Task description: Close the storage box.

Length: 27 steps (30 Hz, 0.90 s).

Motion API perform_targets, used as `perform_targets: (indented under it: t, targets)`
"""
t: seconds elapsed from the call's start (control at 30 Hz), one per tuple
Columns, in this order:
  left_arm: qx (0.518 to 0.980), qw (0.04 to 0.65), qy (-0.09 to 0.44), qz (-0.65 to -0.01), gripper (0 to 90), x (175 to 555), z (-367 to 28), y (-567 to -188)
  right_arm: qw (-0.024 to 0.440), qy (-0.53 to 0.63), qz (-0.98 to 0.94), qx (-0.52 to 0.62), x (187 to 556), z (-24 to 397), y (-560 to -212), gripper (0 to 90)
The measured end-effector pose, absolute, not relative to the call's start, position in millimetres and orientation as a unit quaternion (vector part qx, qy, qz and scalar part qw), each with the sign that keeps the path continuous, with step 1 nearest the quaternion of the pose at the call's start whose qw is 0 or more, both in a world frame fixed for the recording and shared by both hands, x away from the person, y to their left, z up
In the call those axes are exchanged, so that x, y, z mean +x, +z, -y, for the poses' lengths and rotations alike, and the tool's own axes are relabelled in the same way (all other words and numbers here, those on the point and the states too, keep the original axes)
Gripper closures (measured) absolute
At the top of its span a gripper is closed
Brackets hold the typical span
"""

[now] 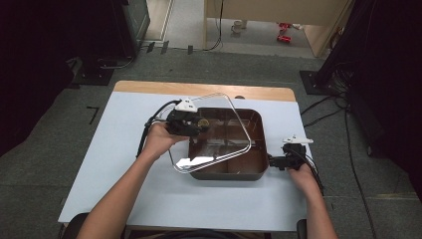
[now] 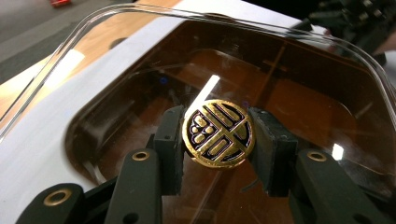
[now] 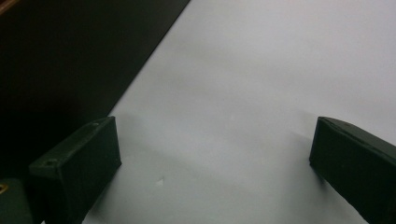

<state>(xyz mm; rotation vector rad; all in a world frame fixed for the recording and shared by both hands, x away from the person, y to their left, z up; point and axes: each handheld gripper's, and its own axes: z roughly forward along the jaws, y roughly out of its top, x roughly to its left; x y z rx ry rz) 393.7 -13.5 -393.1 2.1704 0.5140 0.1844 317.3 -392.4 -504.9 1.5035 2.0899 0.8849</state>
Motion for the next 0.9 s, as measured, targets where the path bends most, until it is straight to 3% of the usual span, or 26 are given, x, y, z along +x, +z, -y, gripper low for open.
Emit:
perform_targets:
  t: [0.2, 0.33, 0.9]
  targets:
    - [0.888, 0.424, 0.067, -0.167, 59.4, 390, 36, -394, 0.208, 0.318, -0.751, 0.540, 317, 392, -505, 1.2]
    - [0.895, 0.421, 0.036, -0.143, 59.4, 395, 49, -394, 0.209, 0.319, -0.750, 0.540, 317, 392, -505, 1.2]
    - [0.919, 0.382, 0.038, -0.087, 59.4, 409, 86, -415, 0.208, 0.318, -0.751, 0.540, 317, 392, -505, 1.3]
